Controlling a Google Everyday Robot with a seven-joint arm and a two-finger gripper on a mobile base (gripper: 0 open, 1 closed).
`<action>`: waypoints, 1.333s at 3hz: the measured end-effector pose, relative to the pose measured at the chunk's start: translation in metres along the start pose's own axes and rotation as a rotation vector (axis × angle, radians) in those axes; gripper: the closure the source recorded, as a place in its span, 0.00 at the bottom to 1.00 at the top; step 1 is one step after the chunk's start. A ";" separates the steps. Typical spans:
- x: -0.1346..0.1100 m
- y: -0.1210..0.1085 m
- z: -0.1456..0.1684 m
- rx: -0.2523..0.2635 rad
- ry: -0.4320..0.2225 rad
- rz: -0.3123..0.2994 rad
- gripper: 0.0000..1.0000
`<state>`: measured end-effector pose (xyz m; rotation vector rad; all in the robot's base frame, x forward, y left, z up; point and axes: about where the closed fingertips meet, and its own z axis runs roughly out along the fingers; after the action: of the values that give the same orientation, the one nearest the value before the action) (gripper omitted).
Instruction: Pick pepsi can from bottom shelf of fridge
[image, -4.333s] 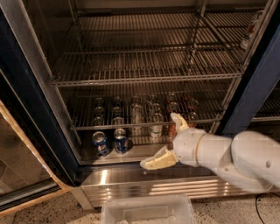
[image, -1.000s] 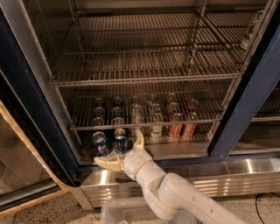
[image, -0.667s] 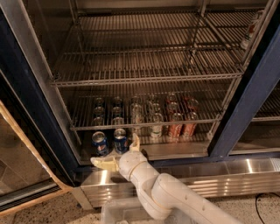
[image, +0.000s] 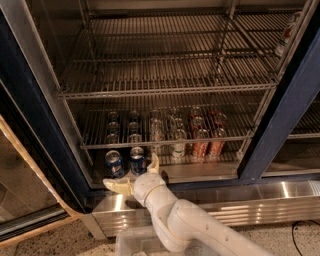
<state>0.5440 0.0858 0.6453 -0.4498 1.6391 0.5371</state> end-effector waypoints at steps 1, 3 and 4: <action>0.005 -0.001 0.008 0.105 -0.019 0.048 0.00; 0.022 -0.018 0.010 0.232 -0.013 0.094 0.00; 0.023 -0.016 0.015 0.261 -0.002 0.092 0.00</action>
Offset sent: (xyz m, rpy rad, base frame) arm 0.0201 -0.0139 -0.0436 0.0893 0.0833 -0.3604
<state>0.5618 0.0818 0.6196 -0.1821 1.7058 0.3838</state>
